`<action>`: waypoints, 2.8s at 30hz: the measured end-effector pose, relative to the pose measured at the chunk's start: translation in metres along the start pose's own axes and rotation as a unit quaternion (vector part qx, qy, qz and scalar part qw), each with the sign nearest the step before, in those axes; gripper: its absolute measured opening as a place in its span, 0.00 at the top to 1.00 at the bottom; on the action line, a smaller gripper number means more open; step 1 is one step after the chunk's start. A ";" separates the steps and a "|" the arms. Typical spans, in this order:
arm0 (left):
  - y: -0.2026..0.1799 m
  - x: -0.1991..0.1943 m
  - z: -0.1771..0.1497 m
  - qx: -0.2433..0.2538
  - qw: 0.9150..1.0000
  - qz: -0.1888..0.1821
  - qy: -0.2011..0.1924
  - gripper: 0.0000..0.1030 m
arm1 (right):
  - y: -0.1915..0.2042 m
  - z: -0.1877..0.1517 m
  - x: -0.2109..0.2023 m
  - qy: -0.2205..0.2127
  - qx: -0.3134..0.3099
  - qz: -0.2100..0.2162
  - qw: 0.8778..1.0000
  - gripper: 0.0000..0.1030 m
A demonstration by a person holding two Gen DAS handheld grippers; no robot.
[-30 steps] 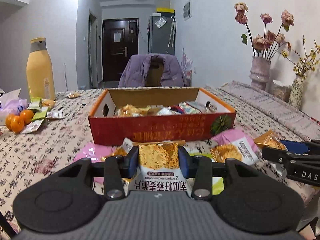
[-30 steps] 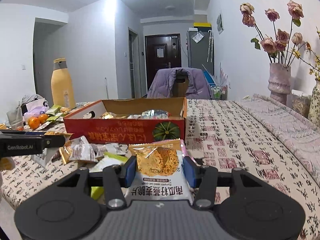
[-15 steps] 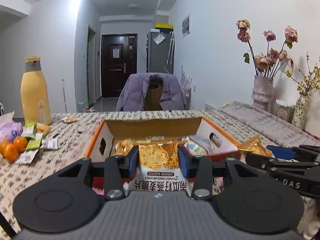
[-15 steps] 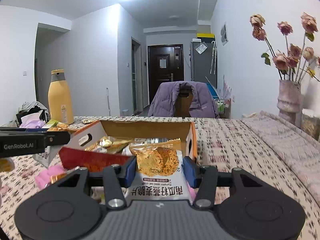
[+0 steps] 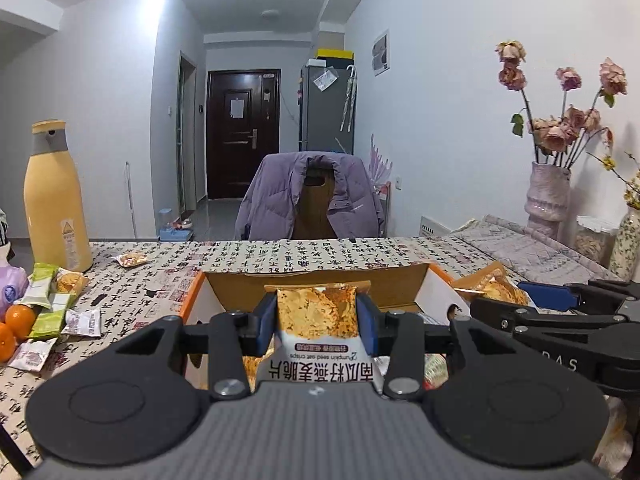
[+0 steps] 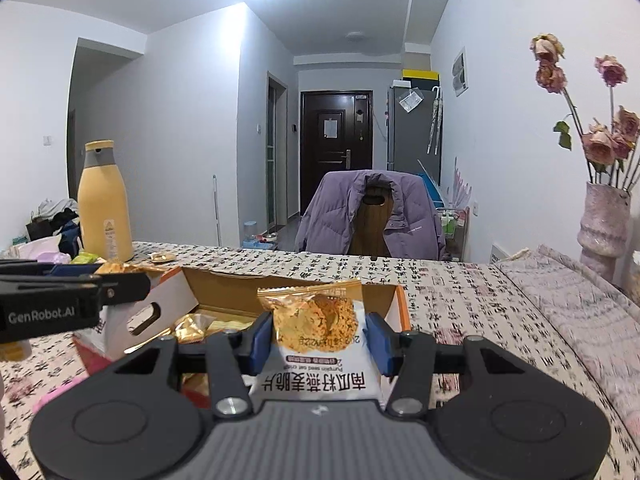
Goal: Organize snacks
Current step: 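Carry both crisp packets into the cardboard box and open both grippers, then withdraw both grippers from the box back over the snack pile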
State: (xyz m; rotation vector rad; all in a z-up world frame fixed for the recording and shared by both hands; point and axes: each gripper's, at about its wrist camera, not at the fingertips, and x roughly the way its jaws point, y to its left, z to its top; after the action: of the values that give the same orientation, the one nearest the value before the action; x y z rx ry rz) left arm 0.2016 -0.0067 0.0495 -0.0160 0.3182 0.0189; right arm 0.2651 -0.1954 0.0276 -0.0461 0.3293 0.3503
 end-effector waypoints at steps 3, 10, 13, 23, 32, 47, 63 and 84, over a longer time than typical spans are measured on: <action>0.003 0.017 0.004 -0.006 1.000 0.006 0.002 0.59 | 0.000 0.008 0.018 0.008 -0.006 -0.002 1.000 0.52; 0.012 0.051 0.007 -0.030 0.999 0.032 -0.003 0.59 | -0.004 0.010 0.054 0.017 0.007 -0.002 1.000 0.52; 0.019 0.063 -0.002 -0.036 0.999 0.031 0.012 0.59 | -0.010 -0.001 0.064 0.028 0.022 0.003 0.999 0.52; 0.028 0.078 -0.018 -0.040 0.999 0.013 0.025 0.46 | -0.010 -0.014 0.068 0.040 0.026 -0.005 0.999 0.45; 0.027 0.064 -0.017 -0.050 0.998 0.020 -0.018 0.00 | -0.019 -0.012 0.062 0.022 0.045 -0.018 0.999 0.00; 0.026 0.063 -0.014 -0.054 0.998 0.022 -0.029 0.00 | -0.016 -0.012 0.063 0.017 0.032 -0.035 0.999 0.00; 0.019 0.021 0.005 -0.048 0.997 0.019 -0.051 0.00 | 0.000 0.003 0.027 0.009 0.009 -0.048 0.999 0.00; 0.036 -0.057 -0.045 -0.033 0.999 0.001 -0.018 0.00 | 0.020 -0.038 -0.047 0.030 -0.004 -0.046 0.998 0.00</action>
State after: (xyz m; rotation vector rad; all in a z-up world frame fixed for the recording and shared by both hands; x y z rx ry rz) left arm 0.1324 0.0279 0.0240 -0.0809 0.2812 0.0309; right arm 0.2042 -0.1957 0.0071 -0.0795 0.3841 0.2592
